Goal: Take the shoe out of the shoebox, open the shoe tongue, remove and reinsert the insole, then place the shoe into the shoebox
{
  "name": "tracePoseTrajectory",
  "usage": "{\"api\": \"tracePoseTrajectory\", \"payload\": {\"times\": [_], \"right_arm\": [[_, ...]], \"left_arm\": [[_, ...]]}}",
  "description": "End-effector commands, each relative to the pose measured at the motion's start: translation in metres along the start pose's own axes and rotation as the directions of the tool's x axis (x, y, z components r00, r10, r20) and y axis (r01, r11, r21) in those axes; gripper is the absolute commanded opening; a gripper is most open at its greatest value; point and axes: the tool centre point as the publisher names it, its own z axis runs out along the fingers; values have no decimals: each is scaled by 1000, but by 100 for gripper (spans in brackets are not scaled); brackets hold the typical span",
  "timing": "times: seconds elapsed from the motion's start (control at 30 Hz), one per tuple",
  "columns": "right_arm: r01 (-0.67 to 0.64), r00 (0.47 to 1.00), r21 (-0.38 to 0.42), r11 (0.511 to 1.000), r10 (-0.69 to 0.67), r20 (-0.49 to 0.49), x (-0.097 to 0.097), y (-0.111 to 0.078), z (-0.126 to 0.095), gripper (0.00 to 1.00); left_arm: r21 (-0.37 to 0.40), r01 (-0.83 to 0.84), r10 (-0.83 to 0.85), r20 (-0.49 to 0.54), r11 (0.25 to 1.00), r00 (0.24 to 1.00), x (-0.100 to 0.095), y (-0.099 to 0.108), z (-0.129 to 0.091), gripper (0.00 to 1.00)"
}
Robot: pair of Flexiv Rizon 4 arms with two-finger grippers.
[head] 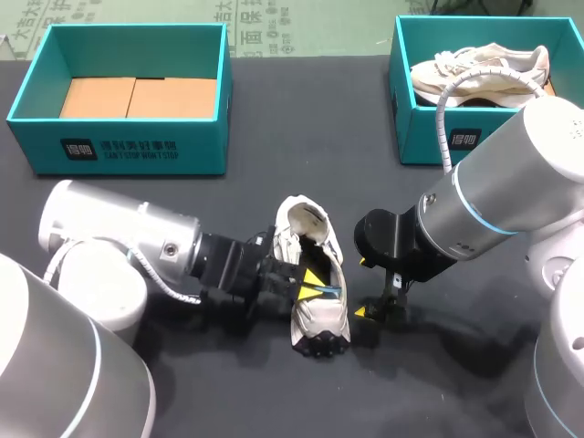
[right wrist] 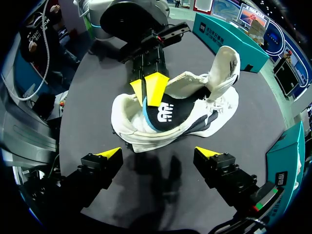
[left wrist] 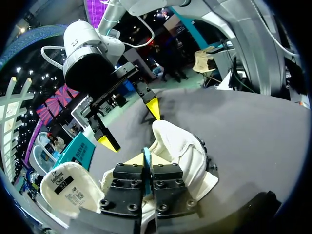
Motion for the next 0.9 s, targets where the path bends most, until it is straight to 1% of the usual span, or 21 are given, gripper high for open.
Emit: {"api": "tracePoseTrajectory", "payload": {"times": [0.03,0.1,0.2,0.27,0.37,0.47,0.5,0.53,0.6,0.73,0.9], "right_arm": [[0,1000,-2,1000,0,1,1,-1,1,100],[0,1000,-2,1000,0,1,1,-1,1,100],[0,1000,-2,1000,0,1,1,-1,1,100],[0,1000,-2,1000,0,1,1,-1,1,100],[0,1000,-2,1000,0,1,1,-1,1,100],[0,1000,-2,1000,0,1,1,-1,1,100],[0,1000,-2,1000,0,1,1,-1,1,100],[0,1000,-2,1000,0,1,1,-1,1,100],[0,1000,-2,1000,0,1,1,-1,1,100],[0,1000,-2,1000,0,1,1,-1,1,100],[0,1000,-2,1000,0,1,1,-1,1,100]], "left_arm": [[-38,7,-7,-8,999,1000,-2,9,8,0],[-53,14,-14,-6,999,1000,-2,14,7,0],[-97,24,-25,-5,995,1000,-2,23,7,0],[-104,43,-44,0,994,999,-2,28,6,0],[-83,55,-55,0,995,998,-2,26,3,0],[-52,51,-51,-1,997,999,-4,18,-1,0],[-47,49,-49,-1,998,999,-5,16,-2,11],[-38,44,-44,-2,998,999,-5,13,-2,19],[-26,39,-39,-3,999,999,-5,7,-3,24],[-9,18,-18,-11,1000,1000,-6,-3,-7,28],[-2,3,-3,-23,1000,1000,-6,-11,-8,30]]}}
